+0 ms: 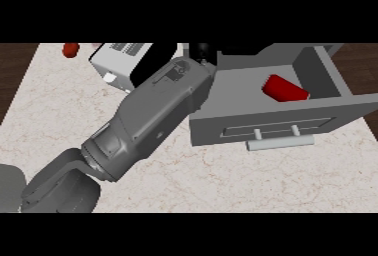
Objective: Pick up the can, place it into the drawer and close the drawer
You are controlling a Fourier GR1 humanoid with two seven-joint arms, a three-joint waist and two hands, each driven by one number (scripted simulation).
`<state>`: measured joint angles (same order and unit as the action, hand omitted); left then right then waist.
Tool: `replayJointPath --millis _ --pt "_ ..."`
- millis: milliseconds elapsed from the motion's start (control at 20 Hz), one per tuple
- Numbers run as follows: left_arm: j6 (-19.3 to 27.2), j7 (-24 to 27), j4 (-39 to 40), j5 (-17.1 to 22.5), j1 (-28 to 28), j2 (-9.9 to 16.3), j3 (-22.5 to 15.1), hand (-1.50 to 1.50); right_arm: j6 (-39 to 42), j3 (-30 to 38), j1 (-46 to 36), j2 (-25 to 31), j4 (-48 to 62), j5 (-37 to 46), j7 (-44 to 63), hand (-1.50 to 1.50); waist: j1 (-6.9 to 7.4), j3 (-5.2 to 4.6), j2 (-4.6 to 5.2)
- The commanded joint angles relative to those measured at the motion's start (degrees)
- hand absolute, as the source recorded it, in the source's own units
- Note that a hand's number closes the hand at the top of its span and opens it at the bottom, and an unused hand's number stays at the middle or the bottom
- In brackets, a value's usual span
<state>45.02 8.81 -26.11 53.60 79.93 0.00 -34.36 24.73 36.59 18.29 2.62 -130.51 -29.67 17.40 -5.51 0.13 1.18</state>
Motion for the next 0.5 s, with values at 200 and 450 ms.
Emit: replayJointPath --millis 200,450 --pt "-0.6 4.0 -1.4 3.4 -1.7 0.0 -0.1 -1.5 2.3 2.5 -1.6 2.9 -6.5 8.0 -5.5 -1.5 0.3 -0.08 -0.08" --pt "-1.5 6.3 0.1 4.5 1.1 0.0 1.4 -1.5 6.4 1.1 -2.2 3.6 -7.5 12.9 -10.7 -1.5 0.97 -0.03 -0.19"
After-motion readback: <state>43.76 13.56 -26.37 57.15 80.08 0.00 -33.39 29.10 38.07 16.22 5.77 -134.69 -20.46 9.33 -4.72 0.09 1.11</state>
